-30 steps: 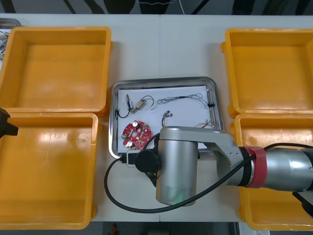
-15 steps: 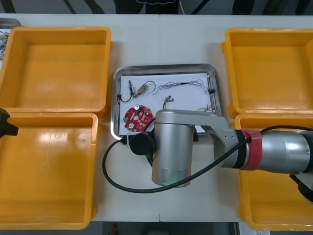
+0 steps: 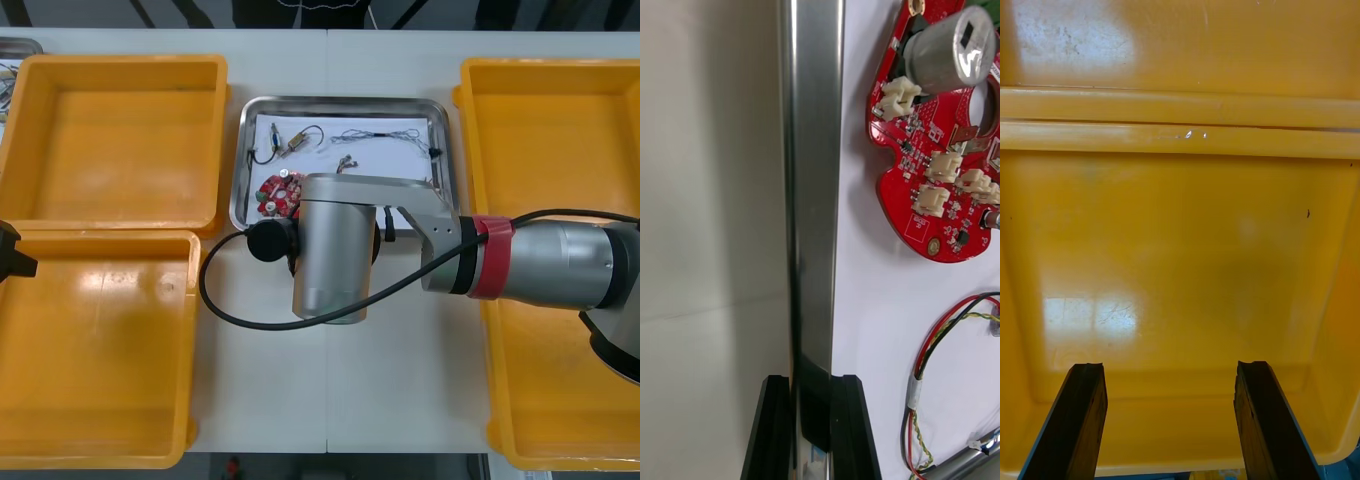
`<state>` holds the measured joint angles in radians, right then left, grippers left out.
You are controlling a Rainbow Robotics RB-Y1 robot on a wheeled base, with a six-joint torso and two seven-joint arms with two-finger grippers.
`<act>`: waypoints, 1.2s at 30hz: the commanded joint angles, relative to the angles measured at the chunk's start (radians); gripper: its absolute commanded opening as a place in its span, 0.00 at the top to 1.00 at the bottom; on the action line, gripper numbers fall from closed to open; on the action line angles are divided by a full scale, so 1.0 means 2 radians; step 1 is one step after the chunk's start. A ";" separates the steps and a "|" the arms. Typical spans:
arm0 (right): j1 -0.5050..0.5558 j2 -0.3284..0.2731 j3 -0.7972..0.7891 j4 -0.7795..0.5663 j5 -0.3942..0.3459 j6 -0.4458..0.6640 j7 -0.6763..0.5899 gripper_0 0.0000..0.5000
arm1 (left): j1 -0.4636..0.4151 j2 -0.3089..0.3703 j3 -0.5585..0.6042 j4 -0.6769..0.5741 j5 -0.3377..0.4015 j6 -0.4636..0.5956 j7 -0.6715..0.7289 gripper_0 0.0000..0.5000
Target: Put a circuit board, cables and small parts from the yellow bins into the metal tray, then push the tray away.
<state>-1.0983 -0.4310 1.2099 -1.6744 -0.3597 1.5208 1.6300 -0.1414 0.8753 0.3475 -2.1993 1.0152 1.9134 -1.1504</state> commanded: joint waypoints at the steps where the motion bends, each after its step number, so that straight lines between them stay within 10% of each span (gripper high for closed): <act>1: -0.045 0.019 -0.005 0.023 0.003 -0.016 -0.004 1.00 | 0.008 0.023 0.012 -0.015 0.004 0.003 -0.048 0.00; 36: -0.068 0.021 -0.034 0.166 0.059 -0.200 0.044 1.00 | 0.008 0.023 0.012 -0.015 0.004 0.003 -0.048 0.00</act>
<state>-1.1763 -0.4096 1.1763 -1.3486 -0.2639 1.1462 1.6868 -0.1414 0.8753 0.3475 -2.1995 1.0152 1.9134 -1.1504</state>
